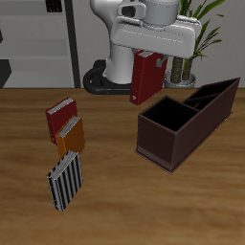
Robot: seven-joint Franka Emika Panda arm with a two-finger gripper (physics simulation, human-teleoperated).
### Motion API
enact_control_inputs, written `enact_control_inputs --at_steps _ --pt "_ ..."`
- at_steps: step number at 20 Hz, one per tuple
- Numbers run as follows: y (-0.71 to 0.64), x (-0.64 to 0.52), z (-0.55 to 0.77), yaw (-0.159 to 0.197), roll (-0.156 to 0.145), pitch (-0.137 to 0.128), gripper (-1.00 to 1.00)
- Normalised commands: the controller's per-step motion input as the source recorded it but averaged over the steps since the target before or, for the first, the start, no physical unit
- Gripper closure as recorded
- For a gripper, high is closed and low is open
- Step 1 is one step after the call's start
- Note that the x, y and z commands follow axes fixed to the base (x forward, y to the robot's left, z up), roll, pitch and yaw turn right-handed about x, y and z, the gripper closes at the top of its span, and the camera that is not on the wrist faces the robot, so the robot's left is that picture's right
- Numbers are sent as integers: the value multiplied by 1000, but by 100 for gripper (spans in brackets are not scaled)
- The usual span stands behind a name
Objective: Place the left red book into the left desk caddy's back compartment
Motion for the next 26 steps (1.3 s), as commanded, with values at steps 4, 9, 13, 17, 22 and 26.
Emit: enact_control_inputs --at_steps 4,9,13,17,22,26 --pt "408 -683 21 1 34 -7 100" --pt "238 -571 -86 -29 4 -5 100" --pt "119 -448 -125 -24 -35 7 100" --pt "178 -448 -36 -26 -19 -23 100" --pt "211 -373 -2 -5 8 -21 100" --pt "316 -446 -6 -2 27 -45 100"
